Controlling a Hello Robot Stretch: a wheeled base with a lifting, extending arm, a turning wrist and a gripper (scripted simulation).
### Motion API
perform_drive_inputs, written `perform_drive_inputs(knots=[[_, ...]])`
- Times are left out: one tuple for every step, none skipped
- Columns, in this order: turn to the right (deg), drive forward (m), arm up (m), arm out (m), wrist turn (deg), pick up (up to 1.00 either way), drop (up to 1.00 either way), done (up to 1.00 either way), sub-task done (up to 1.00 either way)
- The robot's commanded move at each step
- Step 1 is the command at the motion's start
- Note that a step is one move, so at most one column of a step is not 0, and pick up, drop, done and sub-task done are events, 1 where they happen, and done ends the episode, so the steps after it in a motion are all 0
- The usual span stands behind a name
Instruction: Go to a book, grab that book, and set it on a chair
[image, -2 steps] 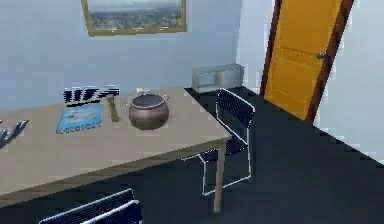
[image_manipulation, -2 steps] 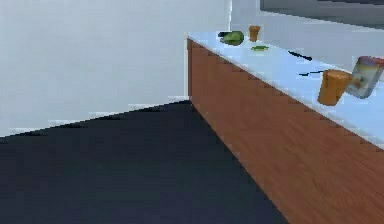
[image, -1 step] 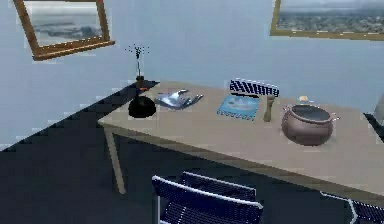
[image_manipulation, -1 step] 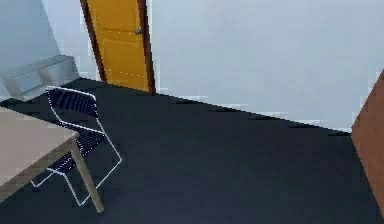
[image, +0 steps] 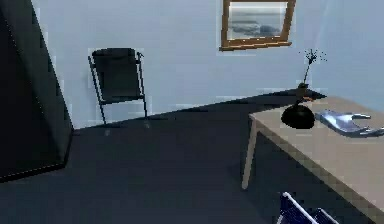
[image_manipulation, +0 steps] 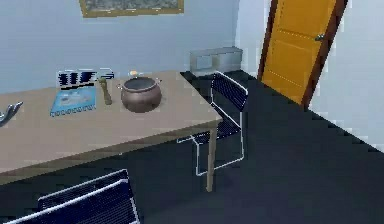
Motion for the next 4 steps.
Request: perform_drive_inputs(knots=[[-27.0, 0.0, 0.0, 0.0, 0.0, 0.0, 0.0, 0.0, 0.0], [27.0, 0.0, 0.0, 0.0, 0.0, 0.0, 0.0, 0.0, 0.0], [0.0, 0.6, 0.0, 0.0, 0.0, 0.0, 0.0, 0.0, 0.0], [36.0, 0.0, 0.0, 0.0, 0.0, 0.0, 0.0, 0.0, 0.0]])
